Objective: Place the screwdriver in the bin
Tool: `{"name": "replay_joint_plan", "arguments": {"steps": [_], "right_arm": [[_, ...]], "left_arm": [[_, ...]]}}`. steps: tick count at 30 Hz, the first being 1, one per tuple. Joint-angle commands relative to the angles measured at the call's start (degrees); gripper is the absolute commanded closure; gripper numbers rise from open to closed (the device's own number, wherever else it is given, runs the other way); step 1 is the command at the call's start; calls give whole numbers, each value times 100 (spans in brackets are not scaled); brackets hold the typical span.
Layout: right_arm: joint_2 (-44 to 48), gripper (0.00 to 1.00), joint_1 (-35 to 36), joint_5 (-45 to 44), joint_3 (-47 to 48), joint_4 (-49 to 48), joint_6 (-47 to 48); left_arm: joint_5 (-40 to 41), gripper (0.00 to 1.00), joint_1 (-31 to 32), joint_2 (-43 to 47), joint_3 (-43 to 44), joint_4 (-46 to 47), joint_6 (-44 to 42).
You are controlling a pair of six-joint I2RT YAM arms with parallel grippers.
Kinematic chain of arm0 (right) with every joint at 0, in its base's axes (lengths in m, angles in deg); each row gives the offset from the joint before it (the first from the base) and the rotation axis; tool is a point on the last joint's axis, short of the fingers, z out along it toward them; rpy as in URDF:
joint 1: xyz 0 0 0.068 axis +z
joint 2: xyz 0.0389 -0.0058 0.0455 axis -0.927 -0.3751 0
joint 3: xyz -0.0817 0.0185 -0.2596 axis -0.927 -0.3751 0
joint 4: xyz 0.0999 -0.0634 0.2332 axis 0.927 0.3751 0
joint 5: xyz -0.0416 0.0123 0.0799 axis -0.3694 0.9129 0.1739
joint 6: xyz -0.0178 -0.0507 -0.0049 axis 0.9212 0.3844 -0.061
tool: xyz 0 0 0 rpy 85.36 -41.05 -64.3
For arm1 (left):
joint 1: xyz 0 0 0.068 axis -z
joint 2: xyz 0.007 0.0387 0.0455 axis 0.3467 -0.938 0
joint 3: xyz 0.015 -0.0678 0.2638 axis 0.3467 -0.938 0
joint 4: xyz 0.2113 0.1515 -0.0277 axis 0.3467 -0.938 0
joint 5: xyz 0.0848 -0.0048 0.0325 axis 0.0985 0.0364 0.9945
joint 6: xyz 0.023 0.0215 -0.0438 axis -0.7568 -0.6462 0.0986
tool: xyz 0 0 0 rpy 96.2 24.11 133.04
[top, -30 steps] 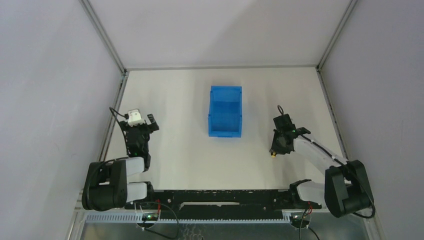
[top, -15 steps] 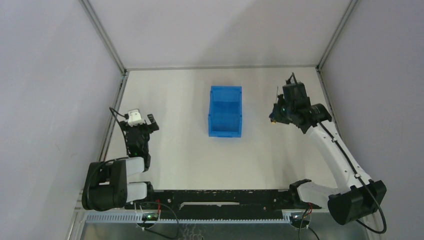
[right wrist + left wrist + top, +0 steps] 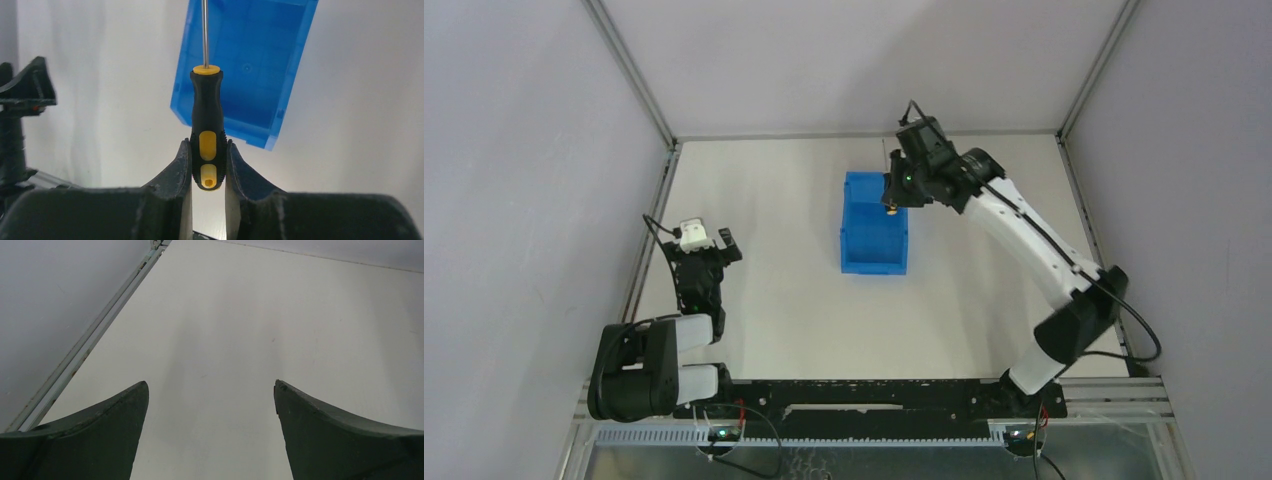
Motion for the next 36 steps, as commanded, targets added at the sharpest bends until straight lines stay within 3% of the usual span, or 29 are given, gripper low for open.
{"name": "replay_joint_plan", "arguments": {"steps": [1,14,17,20,24,33,36], "right_arm": [[-738,97,109,-320,277,-146,-302],[-2514,96,234,-560,-213,-1108,-813],[-2656,89,273,-553,-416,-1372,-949],[-2776,74,284,-545,-534,-1500,-1059],[-2779,67,284,-499,-509,-1460,-1065],[-1929,45,292,-724,-145,-1112,-830],[-1580,43,292,-759,64,-994,-620]], "left_arm": [[65,0,28,46,148,159,-118],[71,0,27,51,145,159,-116],[64,0,28,46,150,160,-118],[67,0,28,46,149,158,-116],[69,0,24,47,146,153,-116],[72,0,27,51,147,158,-116],[65,0,28,46,156,158,-116]]}}
